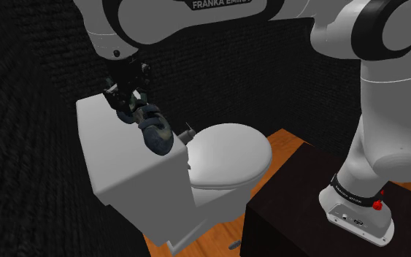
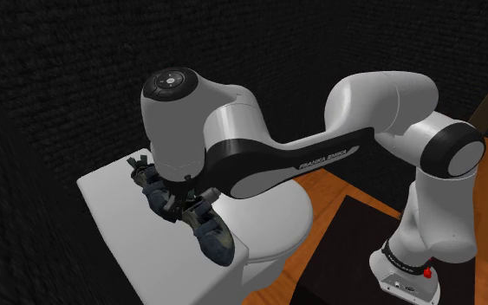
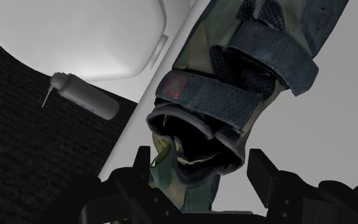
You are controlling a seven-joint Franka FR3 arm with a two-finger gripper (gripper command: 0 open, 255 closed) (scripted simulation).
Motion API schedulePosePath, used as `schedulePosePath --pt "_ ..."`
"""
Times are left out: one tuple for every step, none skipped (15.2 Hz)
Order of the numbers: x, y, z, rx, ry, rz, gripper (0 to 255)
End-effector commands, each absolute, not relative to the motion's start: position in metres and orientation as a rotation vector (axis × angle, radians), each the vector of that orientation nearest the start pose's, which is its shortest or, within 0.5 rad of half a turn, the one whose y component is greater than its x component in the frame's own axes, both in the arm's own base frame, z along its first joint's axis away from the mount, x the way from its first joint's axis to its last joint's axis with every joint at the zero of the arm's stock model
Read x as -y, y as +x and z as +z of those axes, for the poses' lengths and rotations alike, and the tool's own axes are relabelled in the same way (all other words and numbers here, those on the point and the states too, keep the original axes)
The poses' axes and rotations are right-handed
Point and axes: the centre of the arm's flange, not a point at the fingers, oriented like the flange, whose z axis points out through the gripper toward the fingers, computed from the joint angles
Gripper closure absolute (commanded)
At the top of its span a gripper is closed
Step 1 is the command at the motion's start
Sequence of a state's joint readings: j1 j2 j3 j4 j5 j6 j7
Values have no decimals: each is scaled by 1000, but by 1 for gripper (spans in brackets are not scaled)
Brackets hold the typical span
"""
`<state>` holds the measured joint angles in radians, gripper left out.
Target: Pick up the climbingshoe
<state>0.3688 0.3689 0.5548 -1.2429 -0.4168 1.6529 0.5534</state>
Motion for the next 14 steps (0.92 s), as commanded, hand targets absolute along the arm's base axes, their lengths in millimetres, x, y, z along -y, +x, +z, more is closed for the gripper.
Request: schedulePosePath --pt "-455 484 590 556 -3184 -351 255" --pt "-455 483 590 556 -3184 -351 255" --pt "-455 483 590 556 -3184 -351 255" --pt "-455 483 590 556 -3184 -351 255" --pt "-455 483 590 556 -3184 -351 255" --pt "-455 484 590 556 -3184 -351 255" --pt "-455 484 591 556 -3184 -351 255" --pt "-455 484 596 556 -3184 -351 255" --pt "-455 484 601 556 -3184 -351 255" --pt "-455 484 606 556 -3184 -351 255" --pt "-455 484 612 556 -3184 -351 255" --pt "-455 484 617 556 -3184 -351 255" --pt "-455 484 622 556 -3184 -351 255" --pt "-455 484 627 556 -3184 -351 255"
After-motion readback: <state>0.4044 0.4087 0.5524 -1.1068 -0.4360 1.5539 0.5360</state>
